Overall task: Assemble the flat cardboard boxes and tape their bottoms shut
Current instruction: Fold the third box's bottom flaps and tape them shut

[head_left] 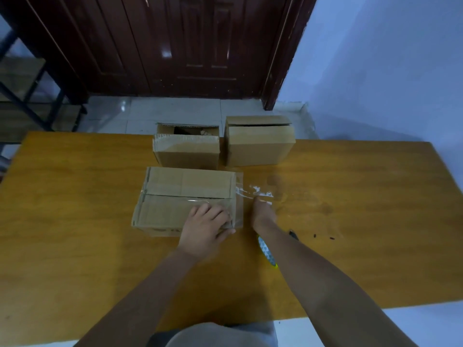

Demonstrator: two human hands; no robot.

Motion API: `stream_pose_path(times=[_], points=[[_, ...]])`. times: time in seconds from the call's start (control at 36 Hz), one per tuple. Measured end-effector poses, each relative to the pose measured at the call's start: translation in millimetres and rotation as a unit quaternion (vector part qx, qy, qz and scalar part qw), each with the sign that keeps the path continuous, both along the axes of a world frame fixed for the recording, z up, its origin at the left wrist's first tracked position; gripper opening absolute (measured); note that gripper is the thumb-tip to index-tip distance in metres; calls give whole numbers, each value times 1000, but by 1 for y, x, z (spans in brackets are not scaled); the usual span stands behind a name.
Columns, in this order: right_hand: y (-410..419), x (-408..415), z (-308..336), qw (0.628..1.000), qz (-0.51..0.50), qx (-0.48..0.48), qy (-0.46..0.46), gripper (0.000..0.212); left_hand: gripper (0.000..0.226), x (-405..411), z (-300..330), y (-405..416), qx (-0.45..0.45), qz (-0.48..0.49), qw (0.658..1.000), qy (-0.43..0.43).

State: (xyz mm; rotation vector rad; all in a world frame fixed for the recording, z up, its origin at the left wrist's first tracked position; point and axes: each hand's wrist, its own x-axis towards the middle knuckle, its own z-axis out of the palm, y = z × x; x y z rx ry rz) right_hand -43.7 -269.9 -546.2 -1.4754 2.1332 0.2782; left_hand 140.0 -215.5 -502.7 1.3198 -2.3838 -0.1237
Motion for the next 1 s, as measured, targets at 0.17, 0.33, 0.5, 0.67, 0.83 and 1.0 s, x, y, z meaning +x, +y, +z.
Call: stream_pose_path(times=[0.17,0.33,0.5,0.67,0.83,1.0], points=[[9,-2,10,999,-20,-46,7,61,43,-16,35,-4,141,80,984,77],[10,-8,46,953,-46,-257,-153,30,19,-5,46,-39,153,164,973,61],[17,3,83,893,7,-382,-236,22,56,8,31,-47,174,180,967,-47],[-2,19,97,918,163,-326,-155,36,56,6,31,-44,168,178,968,-54],[-33,30,99,957,212,-149,-133,37,55,8,29,-44,164,177,969,-54],[-49,30,103,972,163,-45,-166,42,56,9,28,-45,163,175,970,-42]])
